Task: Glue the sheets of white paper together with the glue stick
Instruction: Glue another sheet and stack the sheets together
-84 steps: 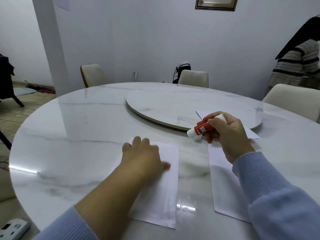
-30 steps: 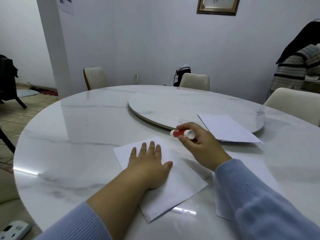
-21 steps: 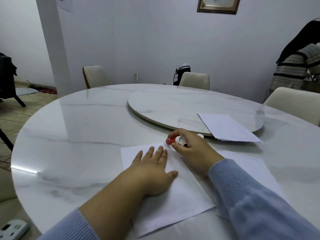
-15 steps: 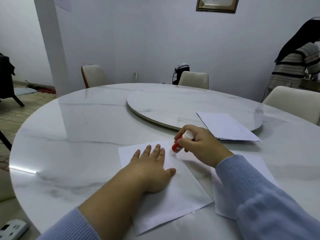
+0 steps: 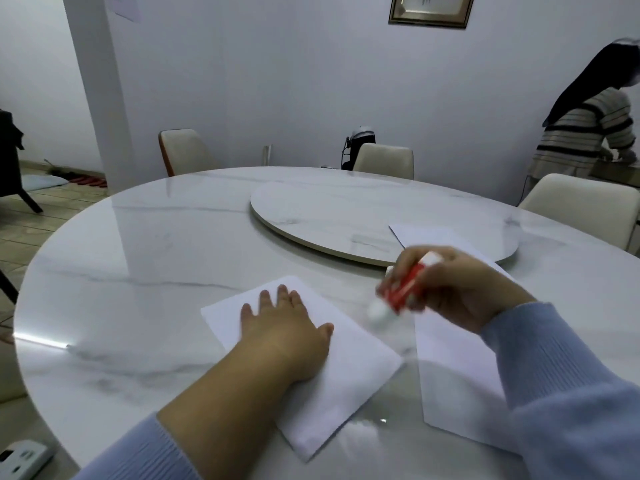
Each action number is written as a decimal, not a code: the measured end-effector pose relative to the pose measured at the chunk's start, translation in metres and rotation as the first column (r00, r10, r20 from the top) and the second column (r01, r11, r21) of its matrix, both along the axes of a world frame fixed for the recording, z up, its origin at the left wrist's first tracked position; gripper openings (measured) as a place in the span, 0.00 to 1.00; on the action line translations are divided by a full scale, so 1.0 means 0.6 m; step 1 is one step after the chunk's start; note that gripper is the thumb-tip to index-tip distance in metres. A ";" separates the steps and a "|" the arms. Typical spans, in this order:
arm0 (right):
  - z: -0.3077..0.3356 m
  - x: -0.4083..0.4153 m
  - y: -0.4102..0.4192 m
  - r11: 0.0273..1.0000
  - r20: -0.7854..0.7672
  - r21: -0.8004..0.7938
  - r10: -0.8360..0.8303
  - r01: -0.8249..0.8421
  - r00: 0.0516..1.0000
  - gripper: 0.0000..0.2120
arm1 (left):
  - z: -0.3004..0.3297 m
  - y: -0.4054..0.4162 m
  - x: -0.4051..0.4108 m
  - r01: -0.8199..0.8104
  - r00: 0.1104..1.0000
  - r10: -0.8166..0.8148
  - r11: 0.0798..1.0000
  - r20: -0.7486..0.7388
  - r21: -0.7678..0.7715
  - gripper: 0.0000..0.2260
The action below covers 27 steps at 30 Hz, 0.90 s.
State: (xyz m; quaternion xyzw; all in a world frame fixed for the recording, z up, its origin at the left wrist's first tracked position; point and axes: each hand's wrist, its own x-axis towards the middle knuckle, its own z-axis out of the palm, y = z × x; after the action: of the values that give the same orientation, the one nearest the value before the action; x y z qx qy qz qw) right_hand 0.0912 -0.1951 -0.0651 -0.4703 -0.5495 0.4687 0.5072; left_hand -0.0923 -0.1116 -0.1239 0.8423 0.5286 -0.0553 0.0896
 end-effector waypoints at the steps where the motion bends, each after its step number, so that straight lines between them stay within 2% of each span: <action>1: 0.001 0.008 0.002 0.989 -0.194 0.100 -0.090 0.111 0.977 0.05 | 0.004 -0.004 0.003 -0.073 0.997 0.074 0.997 -0.020 0.016 0.34; 2: -0.001 0.016 0.005 0.956 -0.367 0.155 -0.177 0.248 0.913 0.06 | 0.008 -0.008 0.005 -0.118 0.992 0.119 0.992 -0.033 0.033 0.34; 3: -0.004 0.023 0.008 0.912 -0.496 0.162 -0.255 0.377 0.830 0.11 | 0.010 -0.011 0.007 -0.126 0.991 0.128 0.990 -0.032 0.054 0.33; 5: -0.016 0.033 0.017 0.829 -0.601 0.125 -0.374 0.546 0.706 0.14 | 0.008 -0.010 0.005 -0.077 0.997 0.076 0.995 0.024 0.068 0.30; 7: -0.029 0.036 0.025 0.737 -0.474 0.107 -0.552 0.667 0.686 0.15 | 0.006 -0.002 -0.002 -0.029 0.996 0.028 0.999 0.088 0.014 0.28; 9: -0.041 0.039 0.033 0.641 -0.236 0.149 -0.717 0.753 0.657 0.18 | 0.007 0.004 -0.006 -0.004 0.998 0.007 0.999 0.065 -0.045 0.29; 12: -0.056 0.041 0.045 0.575 0.022 0.162 -0.815 0.802 0.579 0.22 | 0.008 -0.005 -0.001 -0.014 1.000 0.014 0.999 -0.002 -0.039 0.31; 16: -0.070 0.030 0.056 0.617 0.226 0.151 -0.782 0.772 0.581 0.26 | 0.008 -0.023 0.006 -0.036 0.999 0.038 0.998 -0.037 0.044 0.32; 20: -0.074 0.014 0.064 0.673 0.404 0.200 -0.719 0.712 0.566 0.19 | 0.005 -0.031 0.011 -0.033 0.996 0.042 0.992 -0.074 0.121 0.32; 25: -0.083 0.007 0.082 0.673 0.497 0.250 -0.706 0.697 0.504 0.19 | 0.003 -0.041 0.016 0.007 0.994 0.012 0.985 -0.108 0.171 0.30; 27: -0.085 0.007 0.086 0.679 0.499 0.238 -0.699 0.695 0.512 0.22 | 0.001 -0.042 0.017 0.004 0.994 0.014 0.985 -0.104 0.174 0.30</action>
State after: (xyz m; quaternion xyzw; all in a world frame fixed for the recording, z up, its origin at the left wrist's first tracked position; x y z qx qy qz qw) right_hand 0.0956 -0.1434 -0.1162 -0.7626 -0.4376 0.0663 0.4717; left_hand -0.0823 -0.1367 -0.1233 0.8416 0.5374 -0.0527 -0.0121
